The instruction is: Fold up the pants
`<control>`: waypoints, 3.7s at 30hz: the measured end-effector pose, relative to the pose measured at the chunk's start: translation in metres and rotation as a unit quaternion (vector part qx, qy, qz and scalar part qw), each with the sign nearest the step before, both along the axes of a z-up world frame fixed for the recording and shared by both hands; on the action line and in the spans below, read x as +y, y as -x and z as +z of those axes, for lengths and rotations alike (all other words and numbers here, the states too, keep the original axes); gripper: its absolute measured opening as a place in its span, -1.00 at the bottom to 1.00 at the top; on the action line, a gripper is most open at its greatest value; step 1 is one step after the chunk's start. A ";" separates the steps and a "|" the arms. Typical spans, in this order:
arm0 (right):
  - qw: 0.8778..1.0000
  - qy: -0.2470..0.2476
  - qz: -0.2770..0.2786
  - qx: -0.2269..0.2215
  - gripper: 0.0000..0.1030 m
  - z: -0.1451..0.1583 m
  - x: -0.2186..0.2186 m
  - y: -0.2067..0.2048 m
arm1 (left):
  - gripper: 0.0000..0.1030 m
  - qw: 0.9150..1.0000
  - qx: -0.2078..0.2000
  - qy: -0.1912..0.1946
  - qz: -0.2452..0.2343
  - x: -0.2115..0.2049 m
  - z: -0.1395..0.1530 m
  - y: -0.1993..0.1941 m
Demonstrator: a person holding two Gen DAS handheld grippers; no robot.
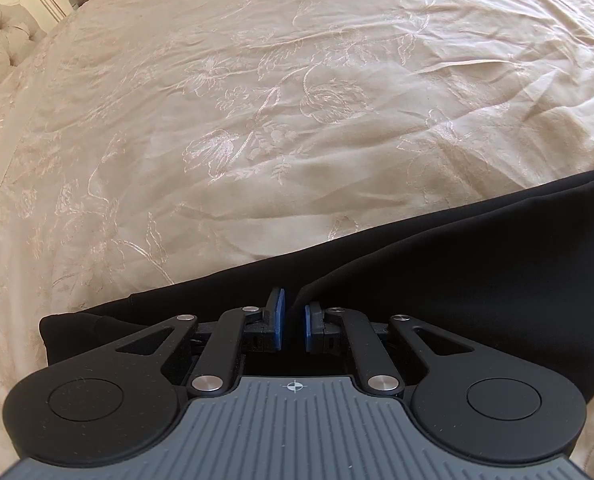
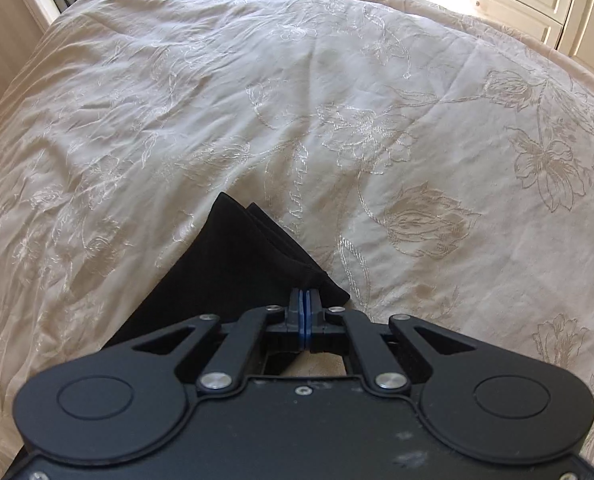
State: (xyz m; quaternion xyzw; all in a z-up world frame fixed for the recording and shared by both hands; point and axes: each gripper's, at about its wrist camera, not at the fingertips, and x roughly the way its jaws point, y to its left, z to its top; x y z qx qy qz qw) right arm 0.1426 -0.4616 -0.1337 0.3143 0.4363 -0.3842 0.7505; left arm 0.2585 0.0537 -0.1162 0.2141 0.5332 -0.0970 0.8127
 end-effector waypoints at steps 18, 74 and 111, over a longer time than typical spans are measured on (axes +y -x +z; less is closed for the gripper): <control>0.998 0.041 0.053 -0.006 -0.54 0.041 0.033 0.002 | -0.76 0.996 0.053 0.052 0.038 0.014 0.031 -0.040; 0.860 -0.127 0.494 0.011 -0.47 0.034 0.451 -0.024 | -0.34 0.989 0.058 0.131 0.028 0.107 0.054 0.029; 0.831 -0.066 0.552 -0.012 -0.41 0.024 0.469 -0.037 | -0.34 0.980 0.102 0.173 -0.016 0.104 0.057 0.001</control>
